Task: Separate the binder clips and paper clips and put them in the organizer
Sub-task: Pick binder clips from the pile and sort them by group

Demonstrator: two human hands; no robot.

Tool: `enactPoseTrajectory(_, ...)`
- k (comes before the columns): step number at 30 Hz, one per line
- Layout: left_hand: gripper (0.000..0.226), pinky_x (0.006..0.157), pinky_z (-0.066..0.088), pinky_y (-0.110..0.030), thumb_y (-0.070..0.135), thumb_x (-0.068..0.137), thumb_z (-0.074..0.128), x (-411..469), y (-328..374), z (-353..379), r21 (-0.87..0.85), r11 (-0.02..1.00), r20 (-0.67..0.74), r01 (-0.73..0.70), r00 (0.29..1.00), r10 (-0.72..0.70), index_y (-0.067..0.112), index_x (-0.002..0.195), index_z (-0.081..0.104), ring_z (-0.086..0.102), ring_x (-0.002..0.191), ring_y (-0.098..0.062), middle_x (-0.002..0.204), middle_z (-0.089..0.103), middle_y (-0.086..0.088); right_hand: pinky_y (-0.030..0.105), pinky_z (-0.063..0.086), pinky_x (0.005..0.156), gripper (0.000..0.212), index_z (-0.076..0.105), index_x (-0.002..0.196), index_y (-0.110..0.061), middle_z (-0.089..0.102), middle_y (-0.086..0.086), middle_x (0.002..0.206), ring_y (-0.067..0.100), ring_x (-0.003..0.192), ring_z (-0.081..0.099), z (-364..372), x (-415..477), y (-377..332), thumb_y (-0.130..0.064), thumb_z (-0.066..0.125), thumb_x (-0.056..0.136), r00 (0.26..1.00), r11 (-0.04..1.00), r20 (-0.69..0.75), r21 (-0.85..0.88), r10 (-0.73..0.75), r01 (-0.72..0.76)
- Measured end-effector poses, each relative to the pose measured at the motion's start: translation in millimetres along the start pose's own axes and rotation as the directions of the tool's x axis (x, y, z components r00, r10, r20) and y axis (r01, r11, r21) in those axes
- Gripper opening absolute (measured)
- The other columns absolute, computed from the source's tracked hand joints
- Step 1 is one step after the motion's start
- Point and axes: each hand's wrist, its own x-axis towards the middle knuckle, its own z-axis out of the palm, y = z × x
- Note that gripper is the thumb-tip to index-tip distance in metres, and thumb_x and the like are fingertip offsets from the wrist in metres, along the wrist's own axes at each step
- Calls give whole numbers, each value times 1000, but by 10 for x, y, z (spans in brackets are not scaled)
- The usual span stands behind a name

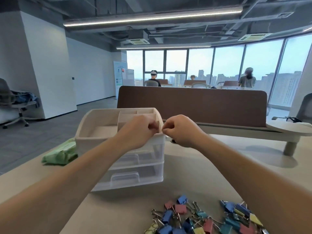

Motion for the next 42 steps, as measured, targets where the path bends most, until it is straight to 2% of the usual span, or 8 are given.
enactPoseTrajectory(6, 13, 79, 50, -25, 23, 93, 62, -366, 333, 206, -77, 997, 121, -10, 992, 19, 19, 97, 73, 61, 81, -6, 90, 68, 9, 23, 41, 63, 15, 73, 94, -20, 64, -9, 80, 10, 74, 58, -142, -653, 265, -29, 61, 94, 994, 992, 64, -89, 91, -85)
enactPoseTrajectory(10, 16, 83, 52, -31, 33, 93, 60, -555, 617, 506, -30, 998, 239, -61, 969, 66, 25, 102, 70, 59, 86, -7, 97, 66, 10, 27, 50, 79, 21, 72, 105, -18, 68, -4, 97, 12, 88, 60, -223, -1143, 540, -33, 61, 94, 971, 972, 168, -192, 172, -139)
enactPoseTrajectory(15, 36, 86, 49, -27, 43, 89, 64, -648, 1052, 961, -44, 993, 476, -108, 872, 116, 24, 119, 60, 56, 95, -9, 109, 60, 7, 22, 45, 83, 41, 66, 119, -21, 65, -6, 115, 10, 101, 59, -347, -1715, 987, -44, 70, 86, 916, 952, 280, -186, 289, -243)
enactPoseTrajectory(20, 73, 96, 42, -31, 46, 80, 74, -673, 1468, 1361, 8, 979, 692, -203, 708, 141, 25, 142, 42, 51, 118, -17, 137, 50, 4, 40, 27, 116, 89, 35, 149, -33, 33, -8, 155, 18, 141, 31, -418, -2201, 1372, -57, 76, 74, 814, 912, 428, -296, 392, -284)
enactPoseTrajectory(25, 94, 101, 42, -37, 54, 72, 78, -611, 1613, 1655, 80, 946, 770, -315, 622, 142, 29, 148, 30, 47, 125, -24, 144, 43, 0, 53, 11, 121, 118, 2, 151, -52, -5, -14, 164, 27, 151, 0, -322, -2518, 1668, -72, 76, 61, 727, 872, 492, -365, 479, -328)
enactPoseTrajectory(29, 98, 108, 36, -41, 55, 75, 74, -539, 1642, 1809, 76, 953, 774, -294, 619, 130, 31, 153, 19, 41, 132, -26, 149, 36, -3, 64, 7, 117, 121, -5, 148, -57, -13, -13, 163, 31, 150, -11, -222, -2514, 1844, -81, 70, 57, 736, 867, 463, -330, 493, -373)
enactPoseTrajectory(36, 65, 81, 45, -32, 50, 82, 70, -266, 1534, 2125, 40, 963, 724, -268, 672, 157, 24, 136, 46, 53, 99, -19, 119, 48, -2, 52, 23, 117, 111, 11, 154, -42, 5, -6, 163, 29, 148, 15, -100, -2265, 2074, -95, 45, 62, 803, 862, 390, -426, 450, -276)
enactPoseTrajectory(42, 42, 65, 43, -30, 37, 84, 68, -92, 1547, 2308, 16, 980, 699, -198, 703, 131, 13, 117, 57, 57, 91, -23, 107, 61, -8, 48, 35, 108, 104, 24, 151, -37, 30, -2, 154, 26, 134, 32, 2, -1972, 2226, -96, 33, 66, 877, 844, 309, -507, 368, -176)
